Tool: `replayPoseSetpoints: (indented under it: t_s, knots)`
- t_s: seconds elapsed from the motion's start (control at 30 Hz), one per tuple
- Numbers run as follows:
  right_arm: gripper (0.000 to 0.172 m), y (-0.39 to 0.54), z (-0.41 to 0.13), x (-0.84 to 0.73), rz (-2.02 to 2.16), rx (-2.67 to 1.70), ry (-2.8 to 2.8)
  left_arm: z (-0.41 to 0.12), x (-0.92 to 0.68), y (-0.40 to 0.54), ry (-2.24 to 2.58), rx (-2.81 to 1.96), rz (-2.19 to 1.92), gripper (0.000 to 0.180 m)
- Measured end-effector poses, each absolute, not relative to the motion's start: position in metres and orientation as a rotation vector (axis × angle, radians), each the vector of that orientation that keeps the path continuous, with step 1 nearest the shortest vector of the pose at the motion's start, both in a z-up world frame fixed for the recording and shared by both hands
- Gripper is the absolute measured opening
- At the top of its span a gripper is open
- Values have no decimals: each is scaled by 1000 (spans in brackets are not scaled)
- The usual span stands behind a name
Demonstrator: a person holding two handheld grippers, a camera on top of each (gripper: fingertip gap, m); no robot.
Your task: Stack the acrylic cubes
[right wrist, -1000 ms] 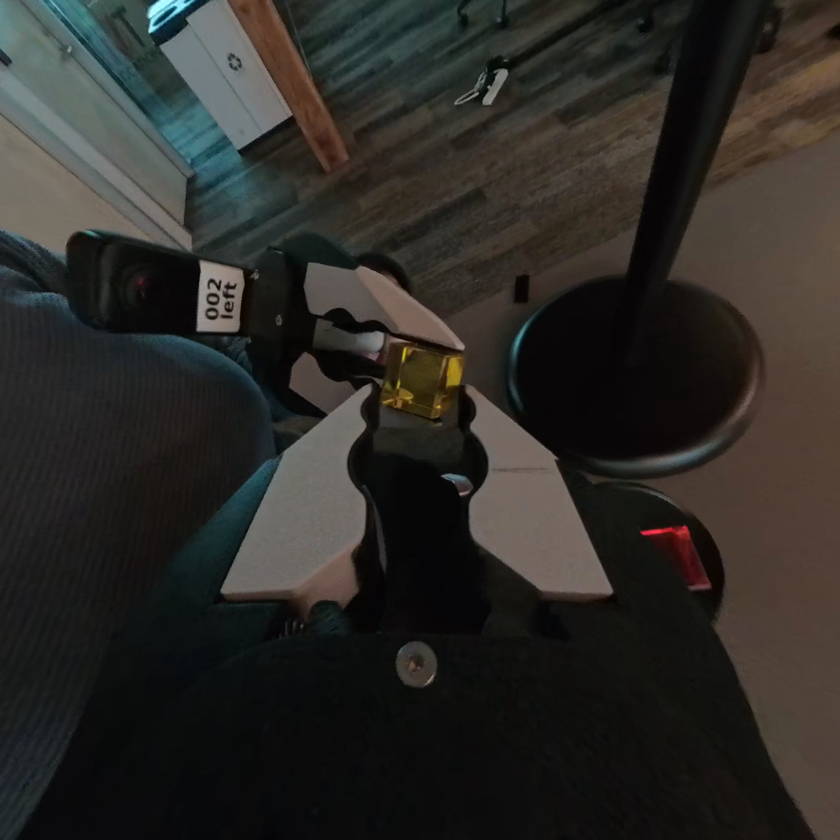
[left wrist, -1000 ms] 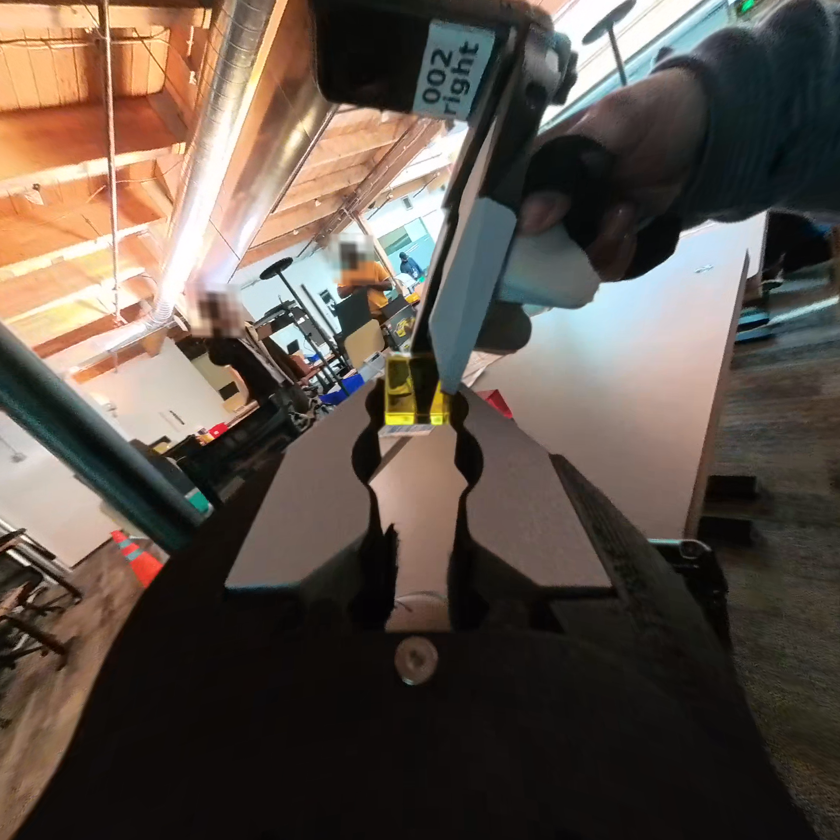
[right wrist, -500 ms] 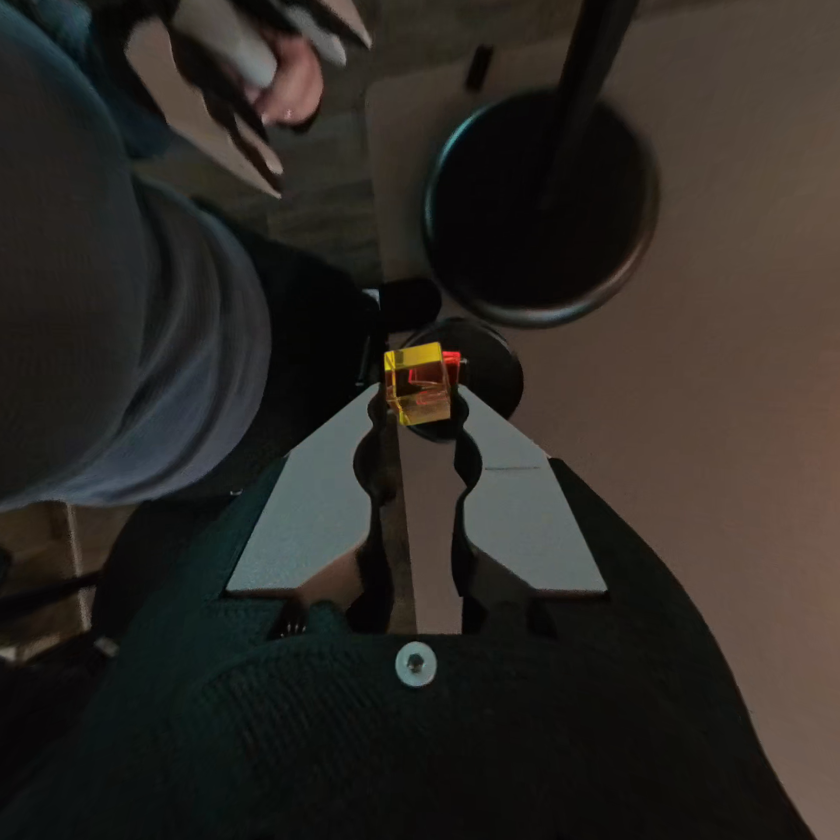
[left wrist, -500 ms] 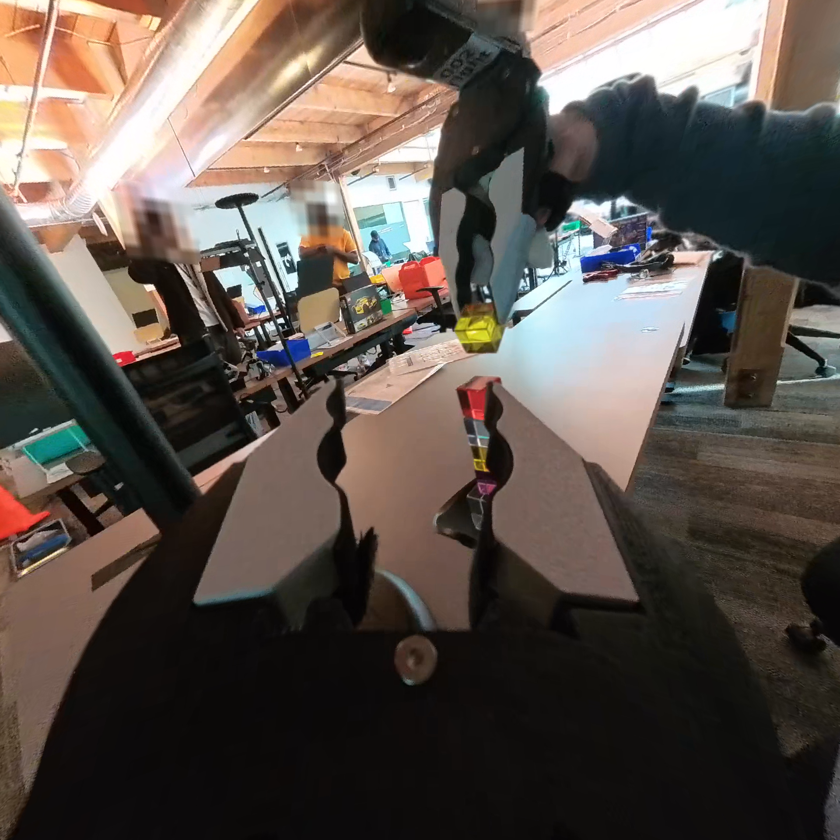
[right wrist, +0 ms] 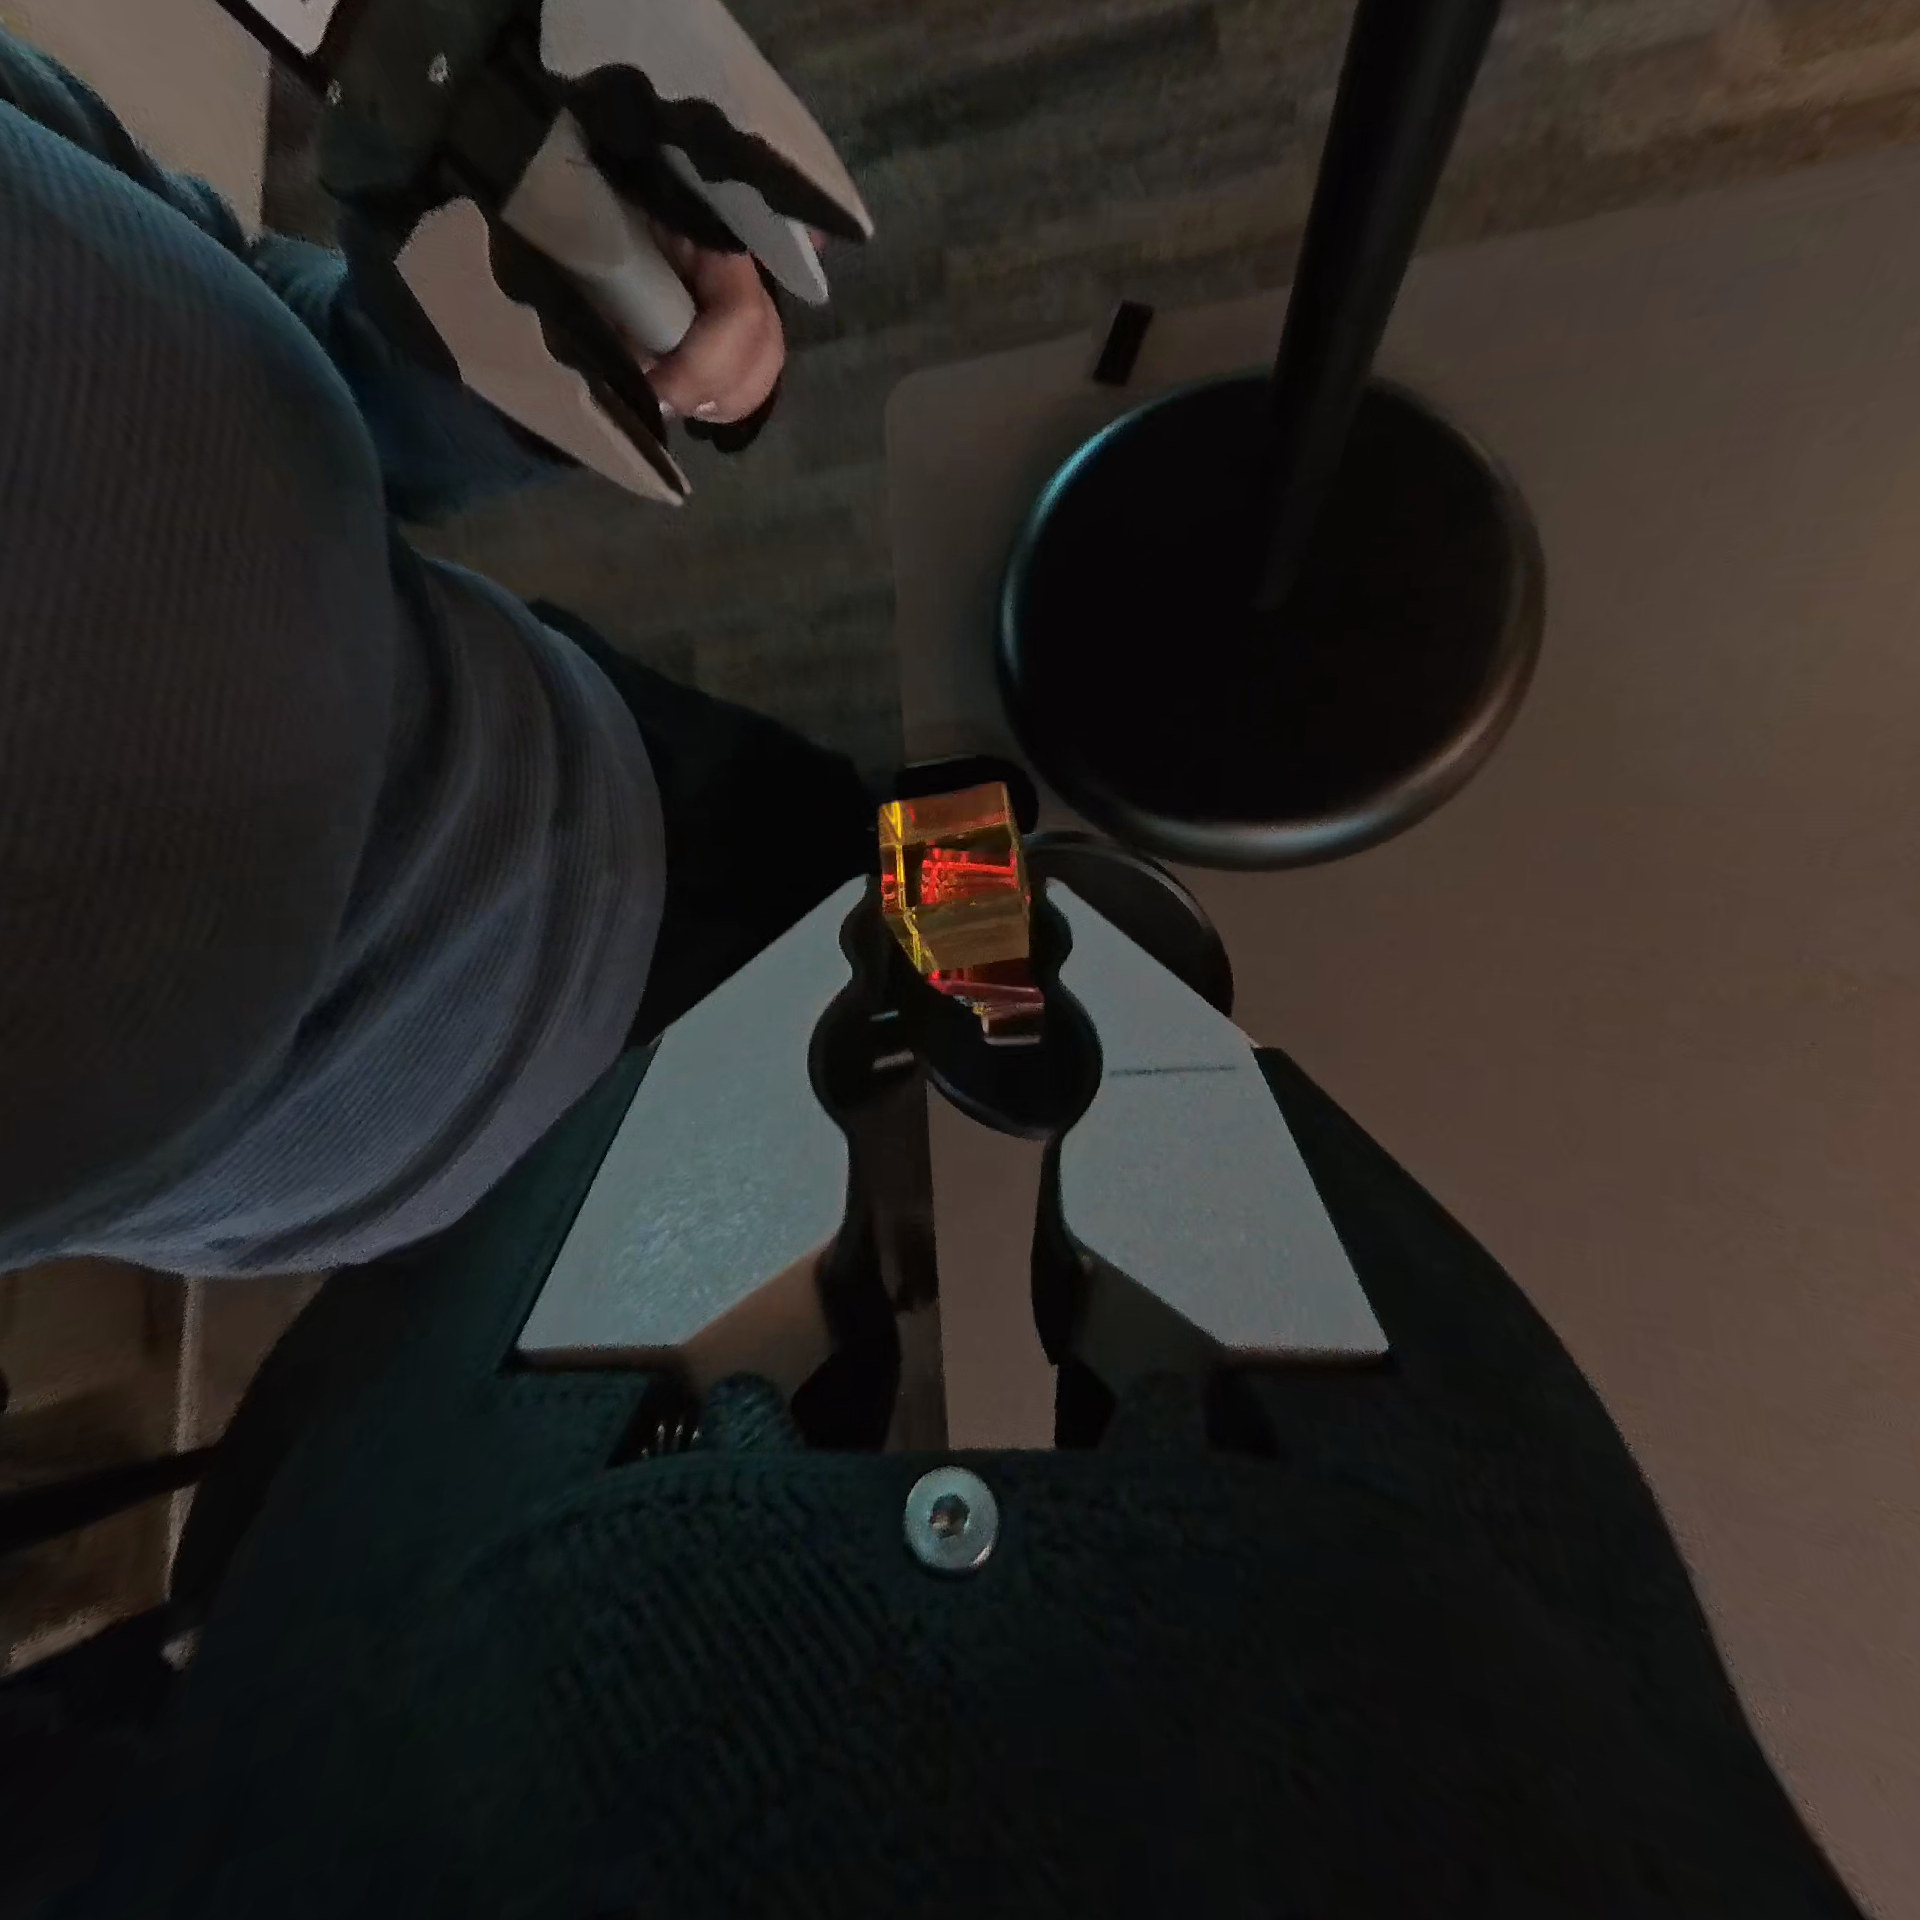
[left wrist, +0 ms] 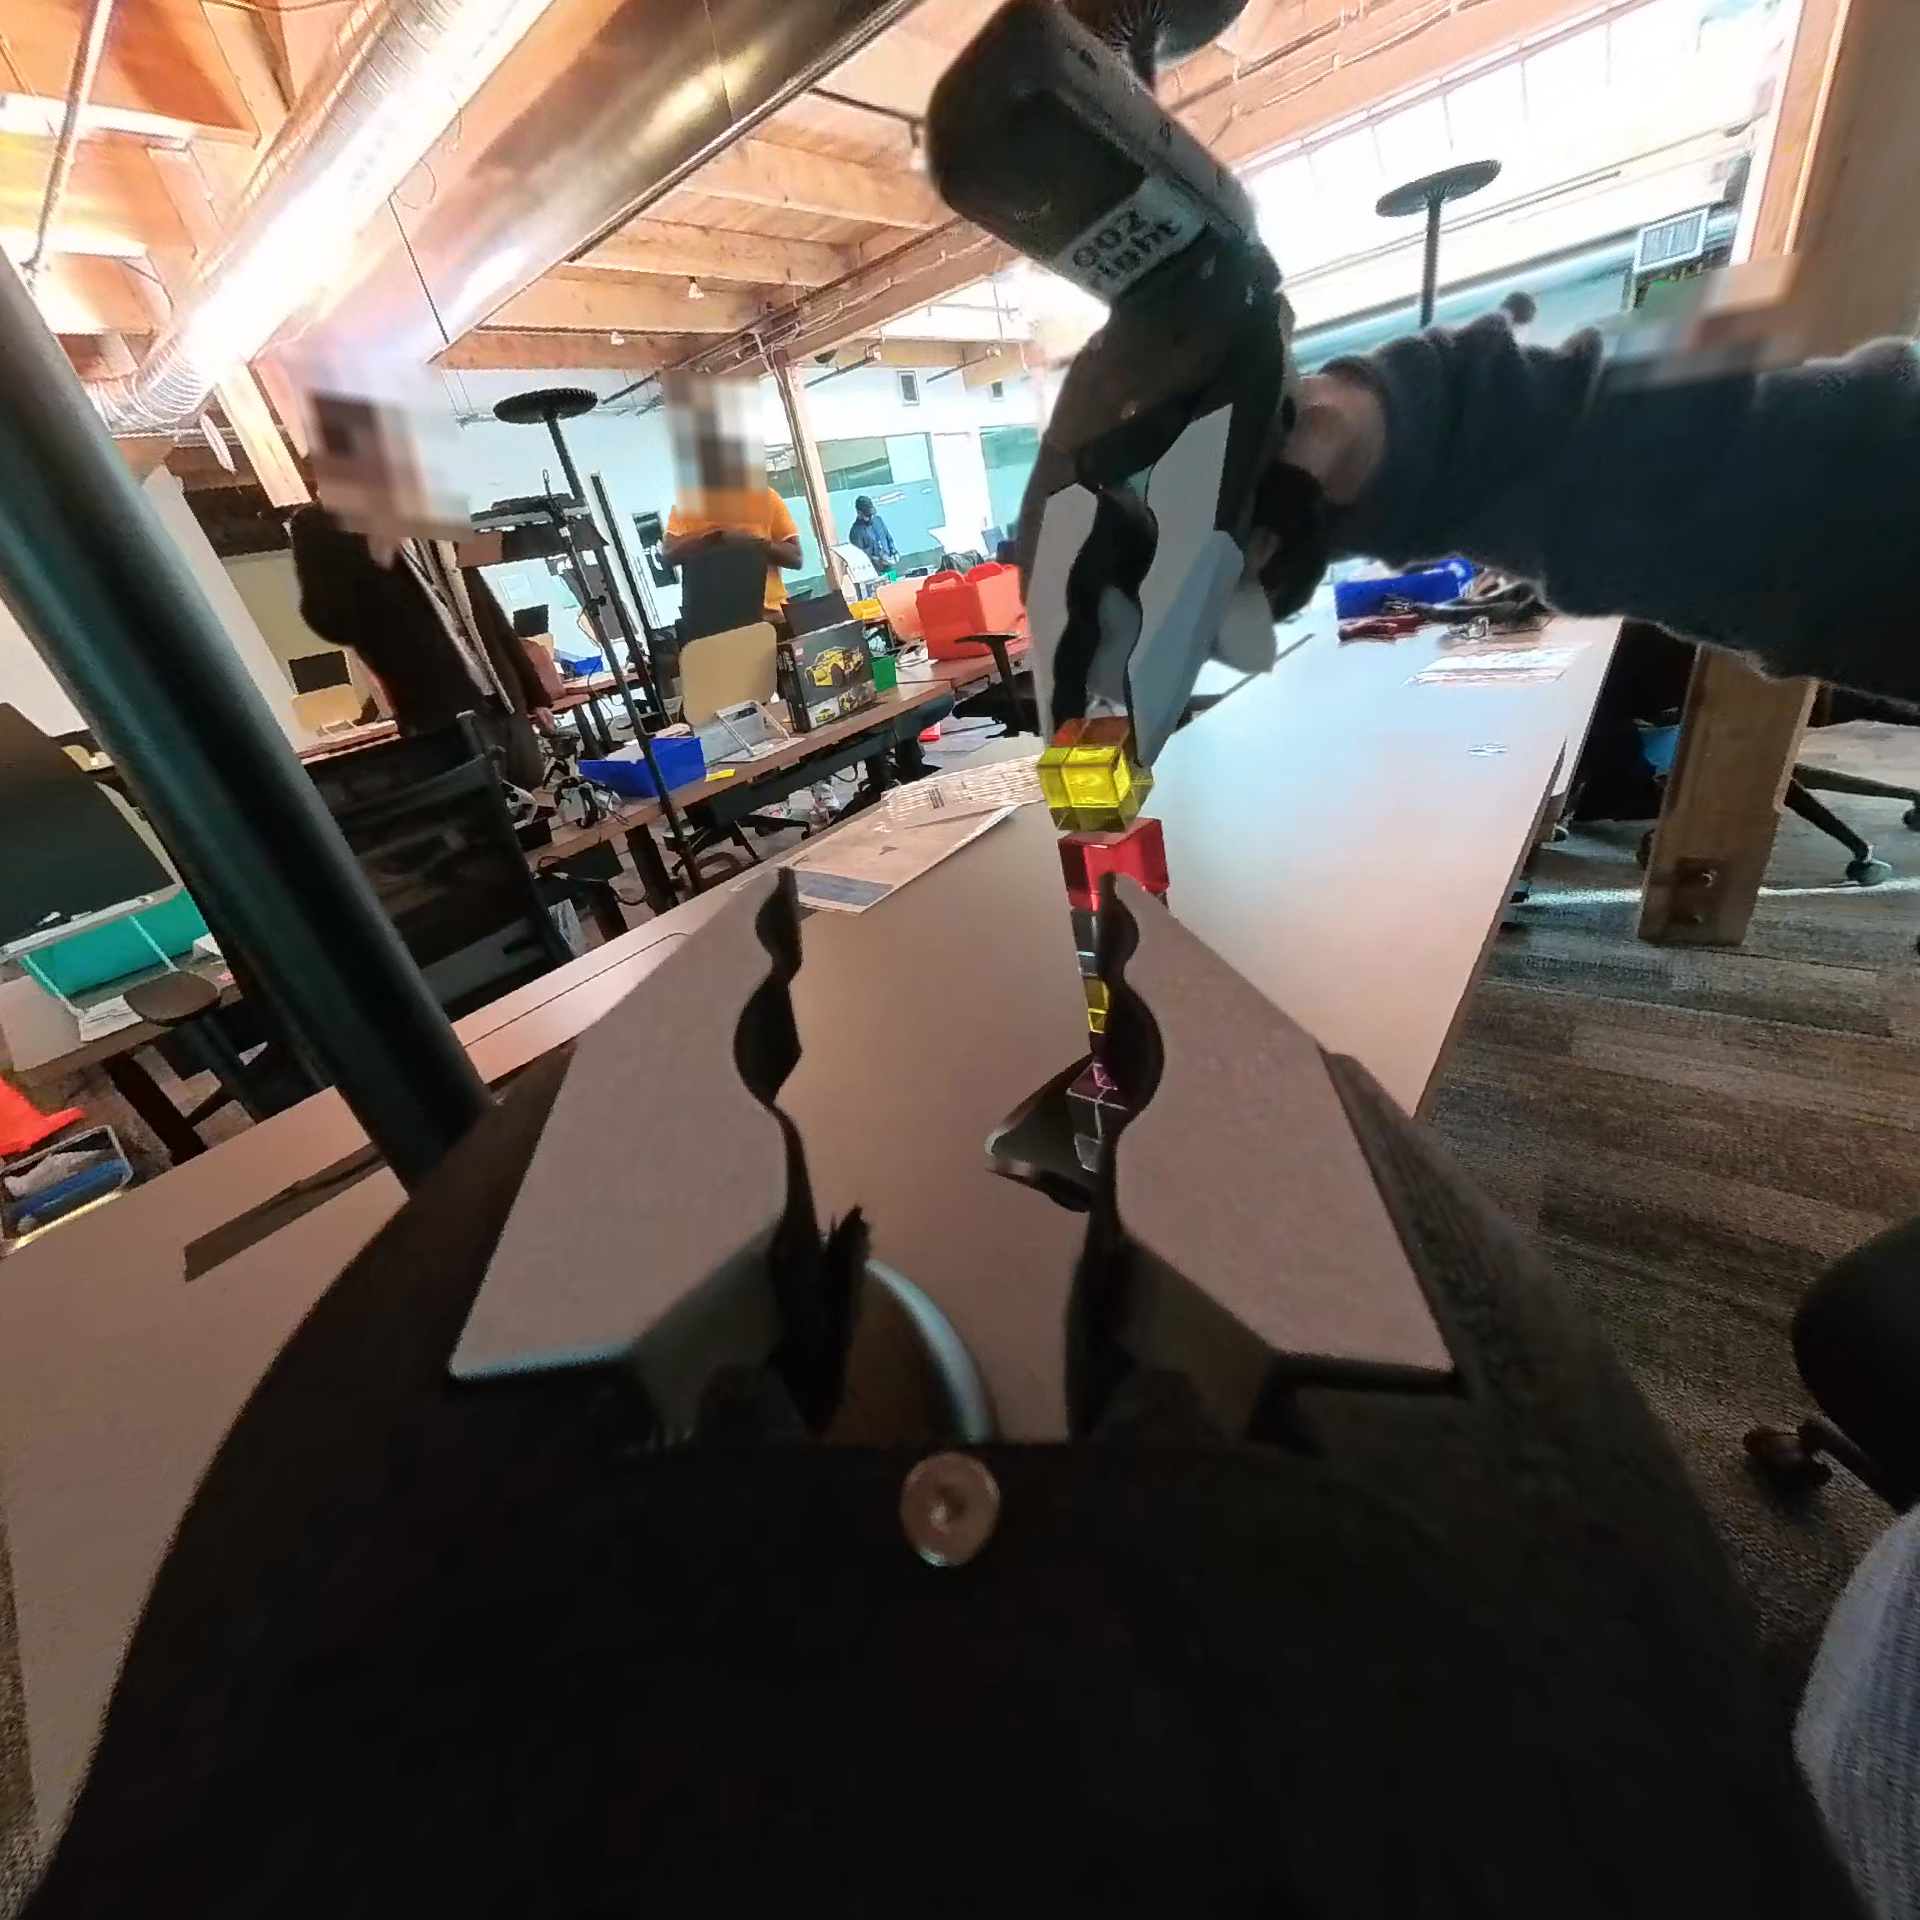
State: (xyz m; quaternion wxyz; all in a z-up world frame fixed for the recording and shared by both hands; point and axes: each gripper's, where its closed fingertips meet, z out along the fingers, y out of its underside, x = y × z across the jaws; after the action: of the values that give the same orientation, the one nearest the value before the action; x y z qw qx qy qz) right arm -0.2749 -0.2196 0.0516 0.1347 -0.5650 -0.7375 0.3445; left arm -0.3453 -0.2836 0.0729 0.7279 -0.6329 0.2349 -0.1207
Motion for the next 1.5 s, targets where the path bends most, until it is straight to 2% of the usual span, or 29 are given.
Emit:
replayPoseSetpoints:
  t_s: [1.13, 1.3, 1.5]
  knots:
    - [25, -218, 43, -273, 1154, -1630, -1977, 66, -336, -284, 515, -1406, -316, 56]
    - [42, -218, 51, -272, 1183, -1615, -1934, 64, -335, -284, 508, -1419, -329, 61]
    - [54, -212, 91, -266, 1246, -1498, -1697, 64, -336, -285, 496, -1438, -331, 65]
